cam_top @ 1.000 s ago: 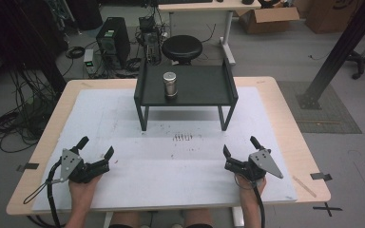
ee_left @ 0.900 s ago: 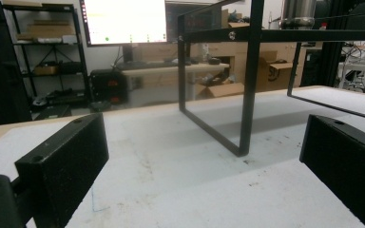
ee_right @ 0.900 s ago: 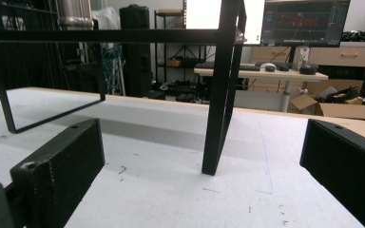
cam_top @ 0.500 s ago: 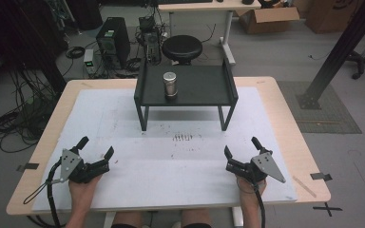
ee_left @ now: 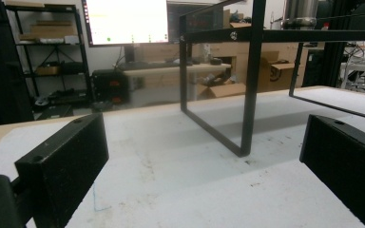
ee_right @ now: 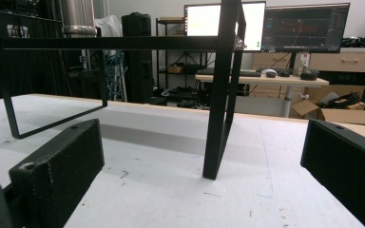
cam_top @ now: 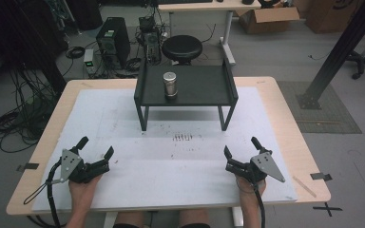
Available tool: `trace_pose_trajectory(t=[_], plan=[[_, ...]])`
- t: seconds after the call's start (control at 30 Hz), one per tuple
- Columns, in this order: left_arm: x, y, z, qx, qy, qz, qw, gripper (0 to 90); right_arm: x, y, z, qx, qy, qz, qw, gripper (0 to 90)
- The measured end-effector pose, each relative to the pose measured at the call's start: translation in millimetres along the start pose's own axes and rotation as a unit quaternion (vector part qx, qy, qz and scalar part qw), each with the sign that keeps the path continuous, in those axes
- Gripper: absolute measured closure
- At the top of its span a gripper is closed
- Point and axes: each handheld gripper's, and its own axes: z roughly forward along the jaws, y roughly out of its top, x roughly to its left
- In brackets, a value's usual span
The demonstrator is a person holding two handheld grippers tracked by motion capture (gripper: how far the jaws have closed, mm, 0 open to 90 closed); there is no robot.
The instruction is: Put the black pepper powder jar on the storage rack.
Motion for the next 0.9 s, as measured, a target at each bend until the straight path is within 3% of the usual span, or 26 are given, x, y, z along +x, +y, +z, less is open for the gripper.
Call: trace_pose_trajectory(t=[0.9], plan=[[0.1,0.0,0.0,0.0,0.0,0.0,1.0,2.6,0.2,0.1,0.3,0.001,0.001,-0.002,1.0,0.5]])
